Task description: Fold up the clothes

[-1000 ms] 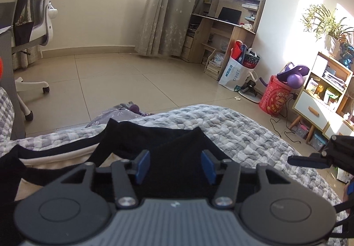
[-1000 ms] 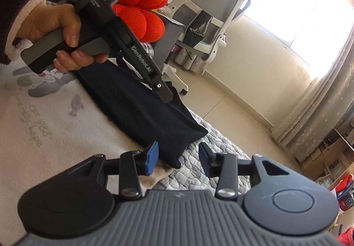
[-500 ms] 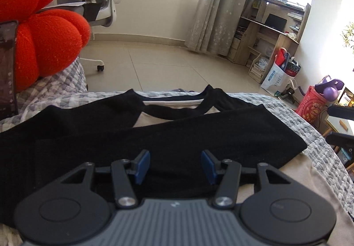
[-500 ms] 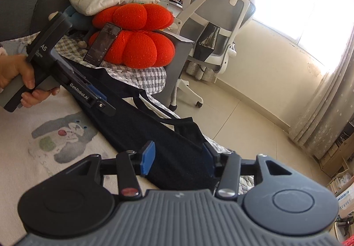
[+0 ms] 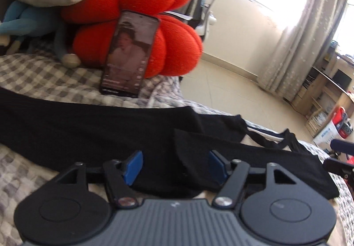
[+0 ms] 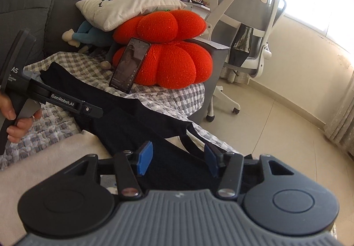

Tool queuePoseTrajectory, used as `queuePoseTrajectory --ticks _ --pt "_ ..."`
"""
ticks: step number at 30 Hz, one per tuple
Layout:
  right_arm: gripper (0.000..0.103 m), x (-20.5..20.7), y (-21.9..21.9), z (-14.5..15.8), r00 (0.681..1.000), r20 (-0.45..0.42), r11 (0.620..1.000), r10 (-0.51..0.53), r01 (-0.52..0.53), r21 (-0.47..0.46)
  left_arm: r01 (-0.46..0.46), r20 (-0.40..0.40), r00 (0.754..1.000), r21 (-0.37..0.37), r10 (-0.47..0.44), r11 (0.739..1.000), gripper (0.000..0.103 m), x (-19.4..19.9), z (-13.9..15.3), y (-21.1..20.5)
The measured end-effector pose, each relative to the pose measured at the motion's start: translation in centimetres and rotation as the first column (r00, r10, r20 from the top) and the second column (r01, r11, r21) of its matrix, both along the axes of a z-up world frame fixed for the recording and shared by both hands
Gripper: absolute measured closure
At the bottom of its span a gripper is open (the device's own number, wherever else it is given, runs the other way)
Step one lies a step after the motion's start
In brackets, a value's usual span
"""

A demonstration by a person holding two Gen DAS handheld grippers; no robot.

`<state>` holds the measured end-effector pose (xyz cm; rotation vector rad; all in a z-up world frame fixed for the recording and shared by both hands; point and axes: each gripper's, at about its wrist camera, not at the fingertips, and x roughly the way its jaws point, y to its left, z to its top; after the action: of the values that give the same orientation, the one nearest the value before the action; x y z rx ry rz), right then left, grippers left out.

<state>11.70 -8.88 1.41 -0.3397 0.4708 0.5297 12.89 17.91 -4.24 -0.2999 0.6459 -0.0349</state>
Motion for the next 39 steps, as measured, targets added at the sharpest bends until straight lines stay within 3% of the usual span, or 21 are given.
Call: queuePoseTrajectory --ticks 5,10,14,20,24,32,39 --pt "0.048 1.8 1.9 -1.9 0.999 -0.053 0.998 -0.008 0.011 0.066 -0.205 -0.020 0.979 0.009 0.205 0.979 0.025 -0.4 -0.5 4.0" --pt "0.048 2.8 2.8 -3.7 0.998 -0.055 0.995 -0.013 0.018 0.096 -0.368 -0.043 0.928 0.035 0.370 0.929 0.021 -0.3 -1.4 6.9" --pt "0.045 3.3 2.9 -5.1 0.998 -0.067 0.991 -0.013 0.021 0.130 -0.448 -0.044 0.892 0.028 0.449 0.893 0.021 -0.1 -2.3 8.5" --pt "0.045 3.8 2.7 -7.0 0.991 -0.123 0.985 -0.043 0.063 0.162 -0.522 -0.009 0.853 0.042 0.523 0.852 0.021 0.2 -3.3 9.4" --pt "0.042 3.9 1.7 -7.0 0.987 -0.147 0.974 -0.067 0.096 0.207 -0.543 0.025 0.839 0.068 0.543 0.837 0.021 0.5 -3.8 9.2" --pt "0.035 4.6 0.7 -7.4 0.975 -0.202 0.957 -0.088 0.139 0.254 -0.586 0.040 0.810 0.016 0.585 0.810 0.021 0.8 -3.8 10.1" --pt "0.030 4.5 1.0 -7.5 0.977 -0.200 0.961 -0.079 0.128 0.245 -0.652 0.052 0.757 -0.021 0.652 0.758 0.027 1.5 -3.9 10.7"
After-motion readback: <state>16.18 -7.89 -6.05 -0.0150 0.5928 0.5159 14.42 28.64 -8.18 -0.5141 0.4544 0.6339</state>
